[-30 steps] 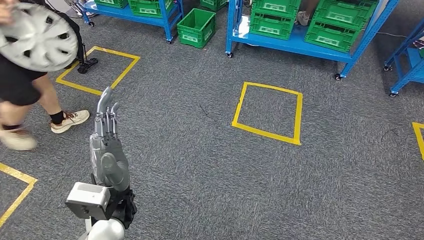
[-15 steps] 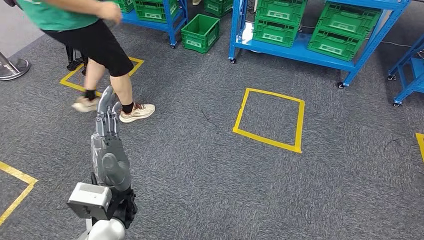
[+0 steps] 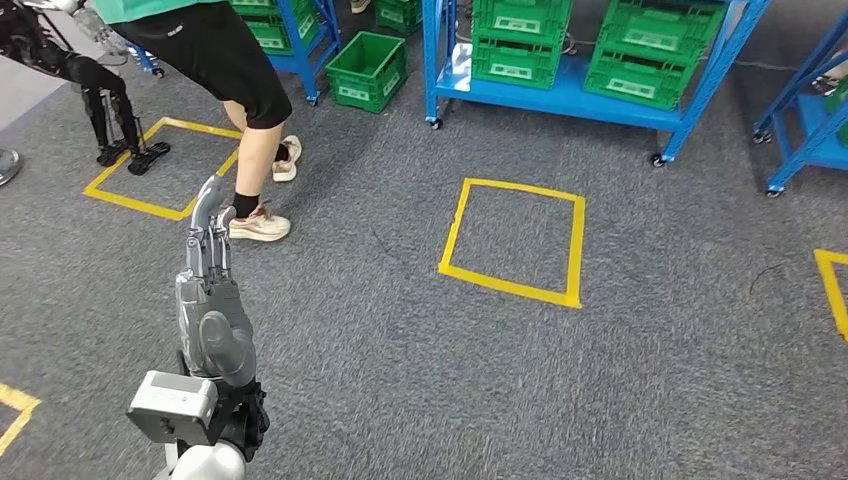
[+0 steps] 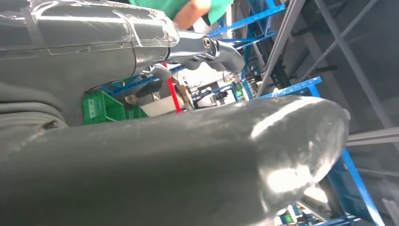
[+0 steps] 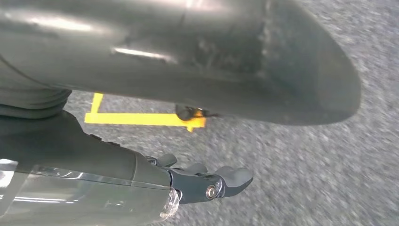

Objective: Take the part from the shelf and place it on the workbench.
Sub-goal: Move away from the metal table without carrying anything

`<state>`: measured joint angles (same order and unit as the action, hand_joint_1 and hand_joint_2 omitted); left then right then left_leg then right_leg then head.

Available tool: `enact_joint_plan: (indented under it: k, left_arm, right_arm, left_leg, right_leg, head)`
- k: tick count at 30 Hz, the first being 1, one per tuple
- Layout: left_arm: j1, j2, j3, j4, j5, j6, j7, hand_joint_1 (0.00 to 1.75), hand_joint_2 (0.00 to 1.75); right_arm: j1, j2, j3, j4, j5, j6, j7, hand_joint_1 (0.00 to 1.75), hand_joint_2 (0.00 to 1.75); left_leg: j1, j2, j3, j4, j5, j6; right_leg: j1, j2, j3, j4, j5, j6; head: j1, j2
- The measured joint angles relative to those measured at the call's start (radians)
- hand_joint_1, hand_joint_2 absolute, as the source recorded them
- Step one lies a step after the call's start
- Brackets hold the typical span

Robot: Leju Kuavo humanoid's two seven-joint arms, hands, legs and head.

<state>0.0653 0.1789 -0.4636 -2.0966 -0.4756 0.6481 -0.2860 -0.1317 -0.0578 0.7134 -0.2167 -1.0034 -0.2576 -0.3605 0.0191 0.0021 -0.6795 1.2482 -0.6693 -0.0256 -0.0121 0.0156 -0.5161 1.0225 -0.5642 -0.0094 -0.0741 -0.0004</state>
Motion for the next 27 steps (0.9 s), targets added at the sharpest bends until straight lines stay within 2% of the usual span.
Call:
enact_joint_plan:
  k: [1, 2, 3, 4, 5, 7, 8, 9, 10, 12, 13, 14, 15, 16, 17, 18, 20, 21, 24, 25, 27]
  left_arm:
    - [0.0, 0.001, 0.0, 0.0, 0.0, 0.0, 0.002, 0.0, 0.0]
    - [0.0, 0.002, 0.0, 0.0, 0.0, 0.0, 0.002, 0.0, 0.0]
    - [0.001, 0.003, -0.001, 0.0, 0.0, 0.0, 0.002, 0.0, 0.0]
    - [0.002, 0.004, -0.001, 0.0, 0.0, 0.0, 0.002, 0.0, 0.0]
    - [0.002, 0.004, -0.002, -0.001, 0.0, 0.0, 0.001, 0.0, 0.0]
    - [0.0, 0.005, -0.002, -0.005, 0.001, 0.0, -0.002, 0.0, 0.0]
    - [-0.002, 0.005, -0.003, -0.007, 0.002, 0.0, -0.004, 0.0, 0.0]
    - [-0.002, 0.005, -0.003, -0.008, 0.002, 0.0, -0.007, 0.0, 0.0]
    - [-0.002, 0.005, -0.003, -0.009, 0.003, 0.0, -0.009, 0.0, 0.0]
    - [0.001, 0.005, -0.003, -0.01, 0.003, 0.0, -0.013, 0.0, 0.0]
    - [0.004, 0.005, -0.003, -0.01, 0.003, 0.0, -0.014, 0.0, 0.0]
    - [0.006, 0.006, -0.003, -0.01, 0.003, 0.0, -0.015, 0.0, 0.0]
    - [0.009, 0.006, -0.003, -0.01, 0.003, 0.0, -0.015, 0.0, 0.0]
    - [0.011, 0.006, -0.003, -0.01, 0.003, 0.0, -0.015, 0.0, 0.0]
    - [0.012, 0.006, -0.003, -0.011, 0.003, 0.0, -0.015, 0.0, 0.0]
    - [0.013, 0.006, -0.003, -0.011, 0.003, 0.0, -0.015, 0.0, 0.0]
    - [0.014, 0.006, -0.003, -0.011, 0.003, 0.0, -0.015, 0.0, 0.0]
    - [0.015, 0.006, -0.004, -0.011, 0.004, 0.0, -0.014, 0.0, 0.0]
    - [0.017, 0.006, -0.003, -0.013, 0.004, 0.0, -0.015, 0.0, 0.0]
    - [0.017, 0.006, -0.003, -0.014, 0.003, 0.0, -0.014, 0.0, 0.0]
    - [0.017, 0.006, -0.003, -0.014, 0.002, 0.0, -0.013, 0.0, 0.0]
  right_arm:
    - [0.0, 0.0, 0.0, 0.0, 0.0, 0.0, 0.0, 0.0, 0.0]
    - [-0.001, 0.001, 0.0, 0.0, 0.0, 0.0, 0.0, 0.0, 0.0]
    - [-0.002, 0.002, 0.0, 0.0, 0.0, 0.0, 0.0, 0.0, 0.0]
    - [-0.003, 0.003, 0.0, 0.0, 0.0, -0.001, 0.0, 0.0, 0.0]
    - [-0.004, 0.005, 0.0, 0.0, 0.001, -0.001, 0.001, 0.0, 0.0]
    - [-0.01, 0.006, 0.0, -0.001, 0.004, -0.001, 0.002, 0.0, 0.0]
    - [-0.013, 0.006, 0.0, -0.001, 0.006, -0.001, 0.002, 0.0, 0.0]
    - [-0.016, 0.007, 0.0, -0.001, 0.007, -0.002, 0.002, 0.0, 0.0]
    - [-0.018, 0.008, 0.0, -0.001, 0.008, -0.002, 0.002, 0.0, 0.0]
    - [-0.02, 0.008, 0.0, -0.001, 0.009, -0.003, 0.003, 0.0, 0.0]
    - [-0.019, 0.008, 0.0, -0.001, 0.01, -0.004, 0.004, 0.0, 0.0]
    - [-0.017, 0.009, 0.0, -0.001, 0.01, -0.004, 0.005, 0.0, 0.0]
    - [-0.015, 0.009, 0.0, -0.001, 0.011, -0.005, 0.006, 0.0, 0.0]
    - [-0.013, 0.008, 0.0, -0.001, 0.012, -0.005, 0.007, 0.0, 0.0]
    - [-0.012, 0.008, 0.0, -0.001, 0.012, -0.006, 0.007, 0.0, 0.0]
    - [-0.012, 0.007, 0.0, -0.001, 0.012, -0.006, 0.007, 0.0, 0.0]
    - [-0.013, 0.005, 0.0, -0.001, 0.013, -0.006, 0.007, 0.0, 0.0]
    - [-0.012, 0.004, 0.0, -0.001, 0.013, -0.006, 0.007, 0.0, 0.0]
    - [-0.011, 0.002, 0.0, 0.0, 0.015, -0.006, 0.007, 0.0, 0.0]
    - [-0.012, 0.002, 0.0, 0.0, 0.016, -0.006, 0.007, 0.0, 0.0]
    - [-0.014, 0.003, 0.0, 0.0, 0.016, -0.006, 0.007, 0.0, 0.0]
  left_leg:
    - [-0.008, -0.001, -0.001, -0.047, 0.047, 0.013]
    - [-0.018, -0.004, -0.002, -0.099, 0.108, 0.027]
    - [-0.027, -0.007, -0.001, -0.138, 0.152, 0.04]
    - [-0.034, -0.008, 0.002, -0.162, 0.18, 0.048]
    - [-0.038, -0.008, 0.006, -0.175, 0.192, 0.053]
    - [-0.037, -0.005, 0.031, -0.185, 0.19, 0.056]
    - [-0.035, -0.004, 0.042, -0.19, 0.192, 0.059]
    - [-0.034, -0.003, 0.052, -0.194, 0.189, 0.063]
    - [-0.033, -0.002, 0.057, -0.197, 0.185, 0.066]
    - [-0.034, -0.001, 0.066, -0.198, 0.174, 0.072]
    - [-0.035, -0.002, 0.071, -0.198, 0.167, 0.074]
    - [-0.036, -0.002, 0.079, -0.198, 0.16, 0.075]
    - [-0.039, -0.003, 0.088, -0.198, 0.153, 0.075]
    - [-0.042, -0.003, 0.099, -0.199, 0.146, 0.075]
    - [-0.045, -0.003, 0.108, -0.2, 0.139, 0.075]
    - [-0.047, -0.003, 0.116, -0.202, 0.135, 0.074]
    - [-0.045, -0.002, 0.124, -0.207, 0.131, 0.068]
    - [-0.044, -0.003, 0.127, -0.209, 0.128, 0.065]
    - [-0.043, -0.005, 0.131, -0.213, 0.125, 0.063]
    - [-0.043, -0.005, 0.131, -0.214, 0.125, 0.064]
    - [-0.044, -0.006, 0.133, -0.215, 0.124, 0.063]
  right_leg:
    - [0.004, 0.002, 0.02, -0.002, -0.013, -0.001]
    - [0.007, 0.003, 0.039, -0.004, -0.026, 0.0]
    - [0.01, 0.007, 0.054, -0.006, -0.038, 0.002]
    - [0.012, 0.009, 0.066, -0.01, -0.05, 0.006]
    - [0.014, 0.011, 0.081, -0.012, -0.057, 0.011]
    - [0.014, 0.01, 0.103, -0.011, -0.065, 0.021]
    - [0.014, 0.007, 0.101, 0.009, -0.064, 0.025]
    - [0.013, 0.002, 0.085, 0.043, -0.069, 0.03]
    - [0.013, -0.003, 0.053, 0.096, -0.083, 0.035]
    - [0.013, -0.008, -0.026, 0.207, -0.134, 0.042]
    - [0.013, -0.009, -0.06, 0.246, -0.159, 0.044]
    - [0.014, -0.009, -0.082, 0.255, -0.164, 0.042]
    - [0.015, -0.009, -0.09, 0.236, -0.144, 0.039]
    - [0.018, -0.009, -0.087, 0.192, -0.102, 0.032]
    - [0.023, -0.01, -0.075, 0.129, -0.048, 0.02]
    - [0.029, -0.012, -0.063, 0.082, -0.019, 0.008]
    - [0.04, -0.011, -0.051, 0.028, -0.01, -0.018]
    - [0.043, -0.01, -0.05, 0.022, -0.004, -0.024]
    - [0.043, -0.008, -0.038, -0.005, 0.044, -0.008]
    - [0.043, -0.009, -0.037, -0.005, 0.038, -0.004]
    - [0.043, -0.009, -0.037, -0.007, 0.042, -0.007]
  head:
    - [0.0, 0.0]
    - [0.001, 0.0]
    - [0.001, 0.0]
    - [0.002, 0.0]
    - [0.002, 0.0]
    - [0.001, 0.0]
    - [0.002, 0.0]
    - [0.004, 0.0]
    - [0.005, 0.0]
    - [0.006, 0.0]
    - [0.006, 0.0]
    - [0.006, 0.0]
    - [0.006, 0.0]
    - [0.007, 0.0]
    - [0.007, 0.0]
    - [0.004, 0.0]
    - [0.003, 0.0]
    - [0.003, 0.0]
    - [0.007, 0.0]
    - [0.007, 0.0]
    - [0.007, 0.0]
